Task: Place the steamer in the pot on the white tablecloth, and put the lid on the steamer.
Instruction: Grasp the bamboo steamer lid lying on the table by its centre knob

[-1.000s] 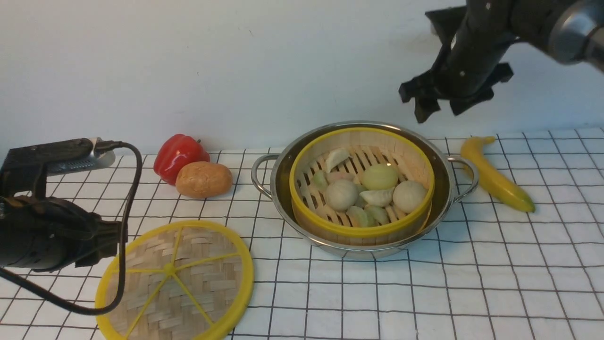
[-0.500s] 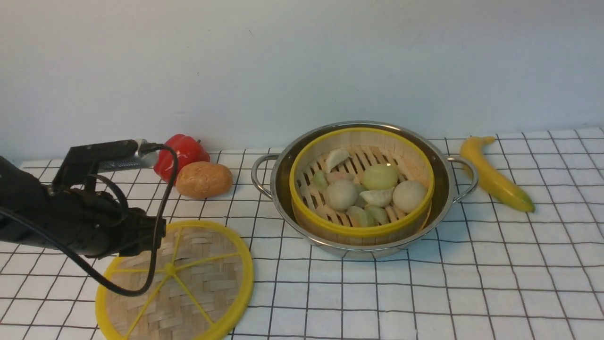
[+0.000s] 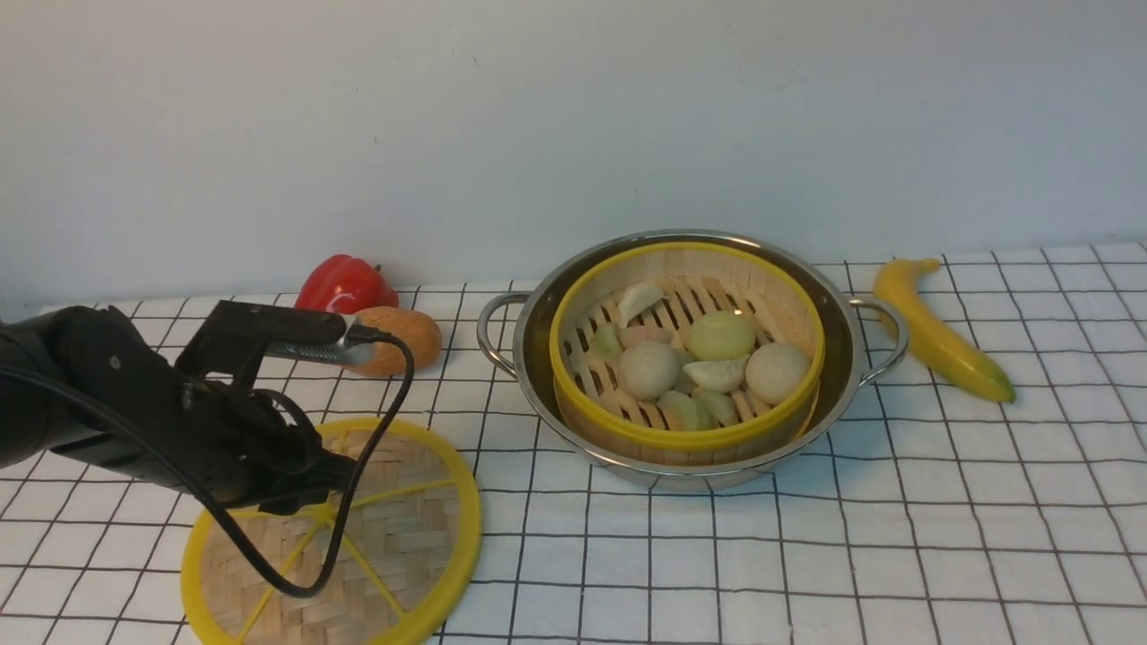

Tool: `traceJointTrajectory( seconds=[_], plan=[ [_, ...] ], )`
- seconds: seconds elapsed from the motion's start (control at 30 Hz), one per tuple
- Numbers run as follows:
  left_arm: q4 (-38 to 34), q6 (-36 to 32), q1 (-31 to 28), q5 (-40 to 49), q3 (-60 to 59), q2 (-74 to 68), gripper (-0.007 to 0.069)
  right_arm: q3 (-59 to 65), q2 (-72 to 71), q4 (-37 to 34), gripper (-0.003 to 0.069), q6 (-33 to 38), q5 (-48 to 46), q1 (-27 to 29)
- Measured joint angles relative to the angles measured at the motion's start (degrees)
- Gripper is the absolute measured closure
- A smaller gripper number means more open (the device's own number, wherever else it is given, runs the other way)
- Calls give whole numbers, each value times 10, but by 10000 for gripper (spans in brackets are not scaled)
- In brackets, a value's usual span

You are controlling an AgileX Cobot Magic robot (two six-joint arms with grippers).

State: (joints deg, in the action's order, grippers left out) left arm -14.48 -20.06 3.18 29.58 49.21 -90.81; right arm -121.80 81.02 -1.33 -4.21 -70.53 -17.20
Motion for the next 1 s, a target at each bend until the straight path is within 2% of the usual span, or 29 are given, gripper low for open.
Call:
traceJointTrajectory(
  seconds=[0.1, 0.2, 0.7, 1.0],
  plan=[
    [28, 37, 0, -1, 0, 0, 382, 11, 0, -5, 177, 0, 0, 0],
    [29, 45, 0, -13, 0, 0, 382, 34, 0, -7, 177, 0, 0, 0],
    [29, 47, 1, -19, 2, -37, 382, 72, 1, -9, 177, 0, -3, 0],
    [2, 47, 2, -17, 2, -54, 382, 72, 1, -9, 177, 0, -3, 0]
  ],
)
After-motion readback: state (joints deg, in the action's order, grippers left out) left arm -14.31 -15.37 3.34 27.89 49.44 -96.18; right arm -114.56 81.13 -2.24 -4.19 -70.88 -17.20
